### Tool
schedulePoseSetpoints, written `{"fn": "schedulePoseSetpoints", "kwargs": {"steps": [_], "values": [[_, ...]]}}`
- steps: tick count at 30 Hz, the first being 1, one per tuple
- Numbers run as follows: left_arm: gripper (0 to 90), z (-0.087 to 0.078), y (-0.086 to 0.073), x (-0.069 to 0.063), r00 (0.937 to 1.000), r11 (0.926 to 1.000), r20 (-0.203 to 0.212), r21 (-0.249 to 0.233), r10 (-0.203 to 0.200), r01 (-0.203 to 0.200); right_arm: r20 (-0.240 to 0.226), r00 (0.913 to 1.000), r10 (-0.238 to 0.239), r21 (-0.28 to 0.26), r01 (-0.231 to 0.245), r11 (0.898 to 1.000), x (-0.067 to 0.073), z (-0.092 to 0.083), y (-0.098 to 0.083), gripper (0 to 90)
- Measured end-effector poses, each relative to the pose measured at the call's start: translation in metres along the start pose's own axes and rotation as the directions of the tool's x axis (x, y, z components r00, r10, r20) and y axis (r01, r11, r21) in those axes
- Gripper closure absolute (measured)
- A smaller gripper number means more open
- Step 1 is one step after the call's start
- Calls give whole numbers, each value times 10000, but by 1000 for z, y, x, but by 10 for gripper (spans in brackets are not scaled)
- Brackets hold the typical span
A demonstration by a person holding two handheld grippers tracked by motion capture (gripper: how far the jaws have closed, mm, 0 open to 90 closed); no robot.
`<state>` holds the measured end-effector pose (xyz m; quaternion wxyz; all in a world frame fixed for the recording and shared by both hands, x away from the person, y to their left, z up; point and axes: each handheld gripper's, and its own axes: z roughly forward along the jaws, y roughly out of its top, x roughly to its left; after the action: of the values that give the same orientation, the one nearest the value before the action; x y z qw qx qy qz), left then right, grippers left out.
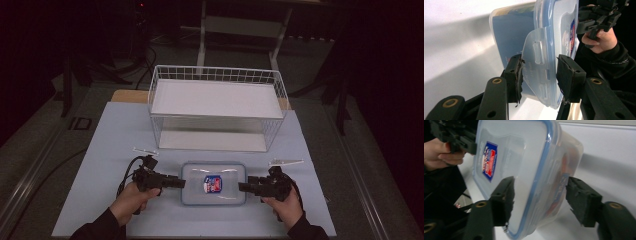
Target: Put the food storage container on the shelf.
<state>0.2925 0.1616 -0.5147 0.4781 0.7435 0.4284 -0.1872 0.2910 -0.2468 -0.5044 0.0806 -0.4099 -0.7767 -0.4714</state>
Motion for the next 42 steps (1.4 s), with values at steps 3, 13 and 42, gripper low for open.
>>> {"fn": "schedulePoseSetpoints", "kwargs": {"steps": [3,13,42], "values": [[571,-1,-1,-2,9999,9999,-41,-10,109,-109,-229,9997,-101,146,105,9998,1,-1,0,485],[572,-1,-5,-9,9990,9993,-258,-115,364,-367,-148,9968,780,20,-780,9970,5,-3,-2,516],[571,-32,26,-53,9911,9849,-568,-1183,1204,-1265,33,9998,175,-1322,-170,9911,36,-38,39,524]]}}
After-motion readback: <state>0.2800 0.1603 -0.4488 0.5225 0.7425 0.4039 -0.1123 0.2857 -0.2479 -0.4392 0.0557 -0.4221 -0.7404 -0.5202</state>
